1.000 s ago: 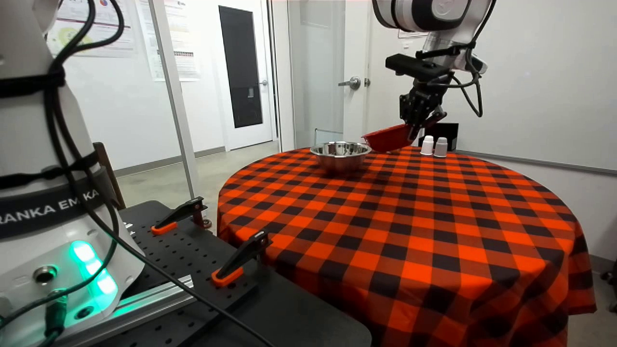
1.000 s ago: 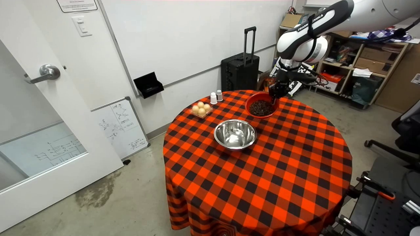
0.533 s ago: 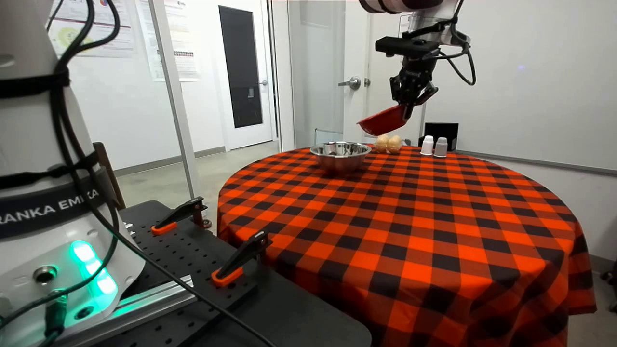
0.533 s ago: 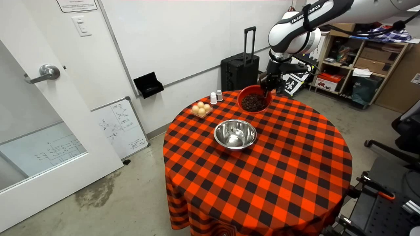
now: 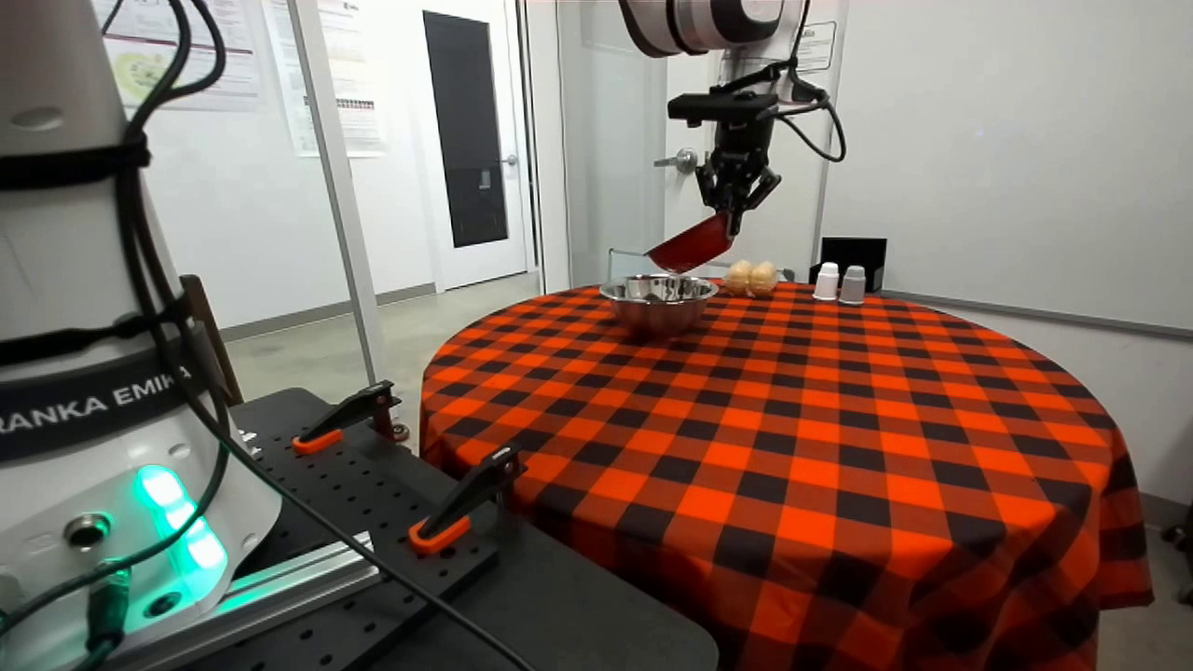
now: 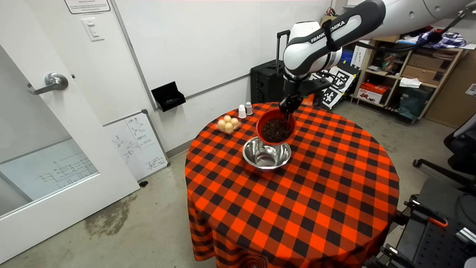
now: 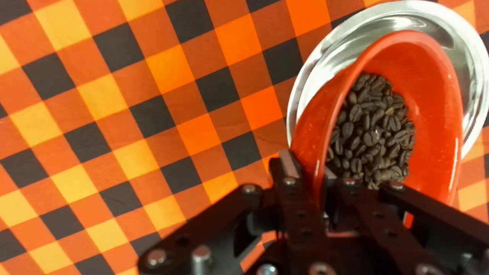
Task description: Pour the beans in the red bowl into the metal bowl
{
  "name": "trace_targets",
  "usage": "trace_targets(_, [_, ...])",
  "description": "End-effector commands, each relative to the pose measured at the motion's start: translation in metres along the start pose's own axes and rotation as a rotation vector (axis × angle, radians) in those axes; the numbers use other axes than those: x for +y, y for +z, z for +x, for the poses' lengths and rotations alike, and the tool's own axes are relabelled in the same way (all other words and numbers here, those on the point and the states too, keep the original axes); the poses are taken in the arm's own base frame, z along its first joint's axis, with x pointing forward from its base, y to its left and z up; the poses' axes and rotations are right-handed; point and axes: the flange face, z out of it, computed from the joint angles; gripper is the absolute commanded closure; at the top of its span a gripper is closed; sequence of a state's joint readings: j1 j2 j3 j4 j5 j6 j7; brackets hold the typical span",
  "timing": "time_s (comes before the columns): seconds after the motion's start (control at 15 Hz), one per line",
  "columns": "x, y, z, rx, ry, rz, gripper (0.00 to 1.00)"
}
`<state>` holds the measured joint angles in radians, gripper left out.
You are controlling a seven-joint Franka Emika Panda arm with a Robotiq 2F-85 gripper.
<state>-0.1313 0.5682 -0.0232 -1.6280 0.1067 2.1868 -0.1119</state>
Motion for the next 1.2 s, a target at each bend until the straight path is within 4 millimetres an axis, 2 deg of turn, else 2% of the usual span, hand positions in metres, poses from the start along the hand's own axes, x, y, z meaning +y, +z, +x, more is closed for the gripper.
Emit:
trace_targets(0.0, [-0.029,-0.003,0.012,-0.011,-0.028,-0.053,0.97])
trace_targets(0.27, [-0.059,-0.001,0.019,0.022,-0.049,-0.142,0.97])
trace_targets(0.53, [-0.081,-0.001,0.022,0.069,-0.083,-0.255,0.97])
trace_targets(1.13, [-0.094,-0.009,0.025,0.216,-0.134,-0.478,0.97])
